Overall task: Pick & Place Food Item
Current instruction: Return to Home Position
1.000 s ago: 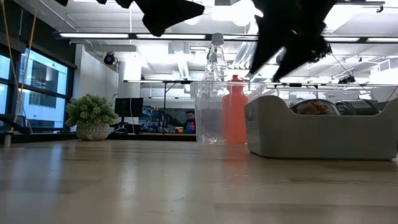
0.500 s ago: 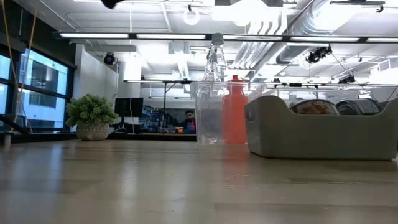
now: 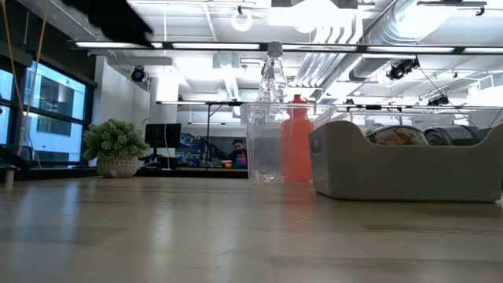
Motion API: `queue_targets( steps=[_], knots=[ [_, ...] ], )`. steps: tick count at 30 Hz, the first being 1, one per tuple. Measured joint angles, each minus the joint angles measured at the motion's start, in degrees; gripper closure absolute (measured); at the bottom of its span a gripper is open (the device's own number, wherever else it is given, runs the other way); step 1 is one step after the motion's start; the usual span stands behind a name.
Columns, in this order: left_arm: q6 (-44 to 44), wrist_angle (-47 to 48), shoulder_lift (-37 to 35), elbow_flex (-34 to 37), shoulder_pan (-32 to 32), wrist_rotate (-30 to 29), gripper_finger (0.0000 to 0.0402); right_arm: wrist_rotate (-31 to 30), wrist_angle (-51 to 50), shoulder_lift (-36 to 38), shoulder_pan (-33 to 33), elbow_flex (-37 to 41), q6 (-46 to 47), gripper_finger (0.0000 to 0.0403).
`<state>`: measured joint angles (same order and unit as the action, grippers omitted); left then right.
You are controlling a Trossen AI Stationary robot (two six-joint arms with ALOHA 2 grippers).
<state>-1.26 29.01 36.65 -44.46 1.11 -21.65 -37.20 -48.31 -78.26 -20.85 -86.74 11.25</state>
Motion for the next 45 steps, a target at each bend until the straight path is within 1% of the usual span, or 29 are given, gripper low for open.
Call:
queue_targets(
  steps=[3,5,7,10,12,14,18,21,23,24,25,31,35,38,42,45],
  knots=[
    [0.0,-2.3,-0.8,4.0,7.6,0.8,0.0002,0.0,-1.6,5.9,0.0,3.9,2.7,0.0402],
    [0.9,-5.1,-1.3,6.3,12.2,4.1,0.0004,0.0,-0.5,10.1,-0.1,8.1,3.7,0.0402],
    [2.3,-7.6,-1.7,8.5,16.5,10.2,0.0015,0.0,2.0,14.1,-0.2,12.8,3.9,0.0402],
    [3.2,-13.0,-2.1,11.4,22.4,20.9,0.005,0.0,5.9,20.0,-1.4,20.3,3.9,0.0402],
    [3.1,-16.4,-2.1,12.9,26.0,26.4,0.0086,0.1,11.1,23.4,-2.4,25.3,3.9,0.0402],
    [2.8,-17.6,-2.0,14.2,29.4,30.3,0.0129,0.3,16.9,26.0,-3.4,30.6,3.3,0.0402],
    [1.7,-18.0,-1.6,15.6,34.9,37.3,0.0227,3.6,28.9,29.5,-3.4,40.0,-2.5,0.0402],
    [1.4,-18.4,-1.5,16.7,37.8,41.5,0.0304,6.1,34.4,31.2,-3.4,45.1,-5.1,0.0402],
    [1.3,-19.7,-1.4,17.6,39.0,44.4,0.0354,6.1,38.4,31.2,-3.4,47.1,-6.0,0.0402],
    [1.2,-20.6,-1.4,18.2,39.5,45.5,0.0377,6.2,39.2,31.2,-3.4,48.1,-6.4,0.0402],
    [1.2,-21.2,-1.4,18.7,39.9,46.1,0.0389,6.2,39.1,31.3,-3.4,48.9,-6.5,0.0401],
    [1.8,-28.0,-1.4,24.1,40.8,48.6,0.04,6.7,40.0,31.5,-3.4,51.9,-6.5,0.0401],
    [2.7,-36.3,-1.4,30.1,41.6,51.9,0.0401,10.7,40.9,34.1,-3.4,55.0,-7.3,0.0401],
    [1.1,-44.1,-1.4,35.0,42.5,53.1,0.0401,12.3,43.5,38.0,-3.3,59.2,-8.6,0.0401],
    [-2.3,-52.1,-1.4,40.5,43.6,53.1,0.0401,12.6,48.4,45.8,-2.0,64.4,-9.6,0.0401],
    [-4.6,-57.6,-1.4,42.8,43.8,54.8,0.0401,15.8,49.3,52.3,-0.8,67.8,-10.1,0.0401]
  ],
)
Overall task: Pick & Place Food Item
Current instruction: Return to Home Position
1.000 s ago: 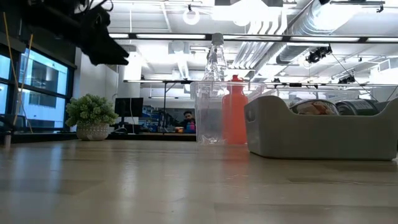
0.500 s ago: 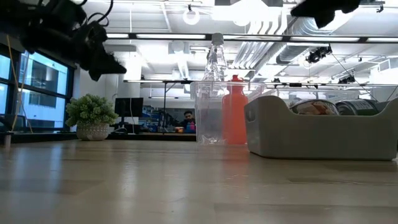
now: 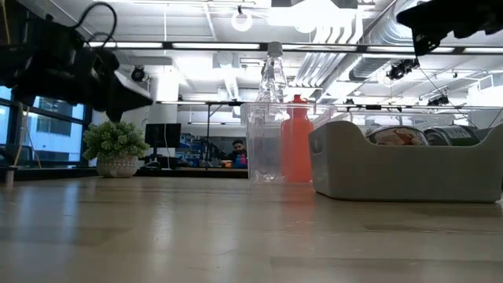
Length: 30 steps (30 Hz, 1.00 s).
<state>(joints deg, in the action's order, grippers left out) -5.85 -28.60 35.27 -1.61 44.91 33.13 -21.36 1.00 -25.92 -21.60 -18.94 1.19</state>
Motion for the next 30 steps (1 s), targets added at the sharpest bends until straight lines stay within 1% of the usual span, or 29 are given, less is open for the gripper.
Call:
queue_targets(
  steps=[3,6,11,15,19,22,24,27,30],
  knots=[
    [0.0,-1.0,-0.2,0.4,0.0,1.2,0.0401,1.8,0.9,5.5,1.3,3.0,-0.5,0.0401],
    [-1.0,0.0,-0.1,0.4,0.0,1.6,0.0401,1.8,0.8,10.1,2.4,6.0,-0.4,0.0401],
    [-1.7,0.5,-0.1,0.5,-0.2,5.0,0.0401,1.8,-0.4,15.9,4.7,10.7,0.5,0.0401],
    [-1.5,3.6,0.0,0.5,-1.4,4.1,0.0401,2.0,-0.3,19.6,6.0,13.5,0.7,0.0401],
    [-1.5,4.1,0.0,0.9,-3.5,4.1,0.0401,2.1,-1.0,22.2,7.0,16.1,3.6,0.0401],
    [-1.5,4.1,0.0,0.9,-6.2,3.7,0.0401,2.3,0.7,23.1,7.1,17.6,5.1,0.0401],
    [-1.8,4.1,0.0,0.9,-8.3,1.5,0.0401,2.4,1.4,22.6,7.1,17.8,5.1,0.0401],
    [-3.9,4.1,0.0,1.0,-10.8,-3.8,0.0401,1.4,1.4,22.6,7.1,17.9,4.7,0.0401],
    [-3.9,4.1,0.0,1.0,-12.4,-3.8,0.0401,0.7,1.4,22.2,7.1,17.9,2.7,0.0401]
  ],
)
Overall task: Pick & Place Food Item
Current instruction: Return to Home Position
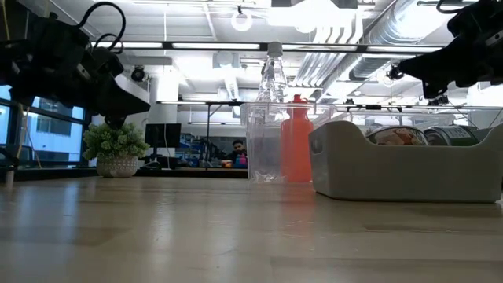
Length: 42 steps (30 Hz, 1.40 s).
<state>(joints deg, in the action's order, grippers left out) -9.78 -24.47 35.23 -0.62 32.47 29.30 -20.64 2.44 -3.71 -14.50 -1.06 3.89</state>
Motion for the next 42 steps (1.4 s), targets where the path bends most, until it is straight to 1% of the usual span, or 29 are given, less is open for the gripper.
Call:
queue_targets(
  steps=[3,6,10,13,16,18,20,24,26,29,33,37,40,42],
  knots=[
    [-0.7,0.0,-1.1,0.0,-1.0,2.3,0.0401,0.0,-0.1,-0.1,0.0,0.0,-1.2,0.0401],
    [-2.2,0.0,-3.7,0.0,-1.6,3.7,0.0401,0.0,-0.1,-0.1,0.0,0.0,-0.7,0.0401],
    [-4.6,0.0,-9.1,0.0,-2.2,2.9,0.0401,0.0,-0.2,-0.1,0.0,0.0,-0.7,0.0401],
    [-7.4,0.0,-12.7,0.0,-4.4,0.6,0.0401,-0.1,-0.2,-0.1,0.0,0.1,-0.7,0.0401],
    [-8.1,0.0,-15.5,0.0,-8.8,-3.1,0.0401,-0.1,-0.3,-0.1,0.0,0.1,-0.7,0.0401],
    [-7.3,0.4,-16.6,0.0,-12.7,-7.4,0.0401,-0.2,-0.3,-0.1,0.0,0.1,-0.7,0.0401],
    [-6.3,1.9,-17.3,0.0,-17.1,-13.9,0.0401,-0.2,-0.4,-0.1,0.0,0.1,-0.7,0.0401],
    [-5.3,6.3,-17.4,0.0,-27.4,-28.9,0.0401,-0.2,-0.4,-0.1,0.0,0.1,-0.7,0.0401],
    [-4.4,6.3,-17.4,0.0,-32.5,-32.7,0.0401,-0.2,-0.4,-0.1,0.0,0.1,-0.7,0.0401],
    [-3.1,5.8,-18.3,-0.7,-38.7,-36.1,0.0401,-0.2,-0.4,-0.1,0.0,0.1,-0.7,0.0401],
    [0.4,12.5,-20.9,-3.2,-43.9,-39.4,0.0401,-0.2,-0.4,-0.1,0.0,0.1,-0.7,0.0401],
    [1.2,19.0,-24.7,-4.4,-45.2,-40.5,0.0401,-0.2,-0.4,-0.1,0.0,0.1,-0.7,0.0401],
    [1.1,24.8,-27.6,-4.4,-44.6,-40.4,0.0401,-0.2,-0.4,-0.1,0.0,0.1,-0.7,0.0401],
    [0.8,27.9,-29.6,-4.4,-44.0,-39.3,0.0401,-0.2,-0.4,-0.1,0.0,0.1,-0.7,0.0401]
  ],
)
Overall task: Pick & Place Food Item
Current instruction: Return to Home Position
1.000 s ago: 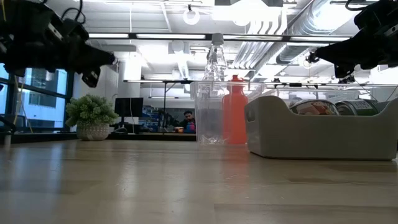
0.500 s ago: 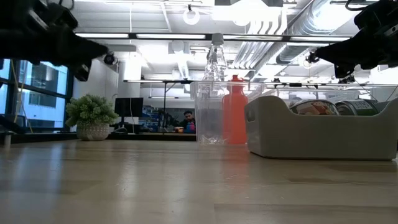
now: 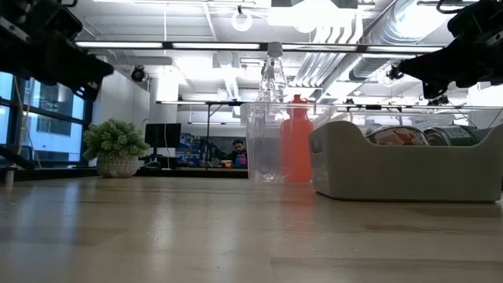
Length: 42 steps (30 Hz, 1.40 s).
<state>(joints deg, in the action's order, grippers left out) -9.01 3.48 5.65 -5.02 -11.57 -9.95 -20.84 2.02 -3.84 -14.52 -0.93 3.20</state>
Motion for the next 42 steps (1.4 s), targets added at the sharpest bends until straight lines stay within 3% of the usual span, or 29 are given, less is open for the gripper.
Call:
queue_targets(
  steps=[6,10,14,23,36,42],
  knots=[
    [1.2,5.4,-5.7,-0.3,1.8,10.5,0.0401,0.0,0.0,0.0,0.0,0.0,0.0,0.0401],
    [0.7,10.5,-5.4,-2.6,2.8,15.8,0.0401,0.0,0.0,0.0,0.0,0.0,0.0,0.0401],
    [0.8,9.3,-5.5,-4.3,2.9,20.4,0.0401,0.0,0.0,0.0,0.0,0.0,0.0,0.0401],
    [-0.9,9.1,-5.4,-3.7,2.4,20.6,0.0401,0.0,0.0,0.0,0.0,0.0,0.0,0.0401],
    [-0.3,-4.6,-5.4,2.9,-1.0,20.5,0.0401,0.0,0.0,0.0,0.0,0.0,0.0,0.0401],
    [-3.3,-5.2,-4.7,4.2,-1.1,20.6,0.0401,0.0,0.0,0.0,0.0,0.0,0.0,0.0401]
  ],
)
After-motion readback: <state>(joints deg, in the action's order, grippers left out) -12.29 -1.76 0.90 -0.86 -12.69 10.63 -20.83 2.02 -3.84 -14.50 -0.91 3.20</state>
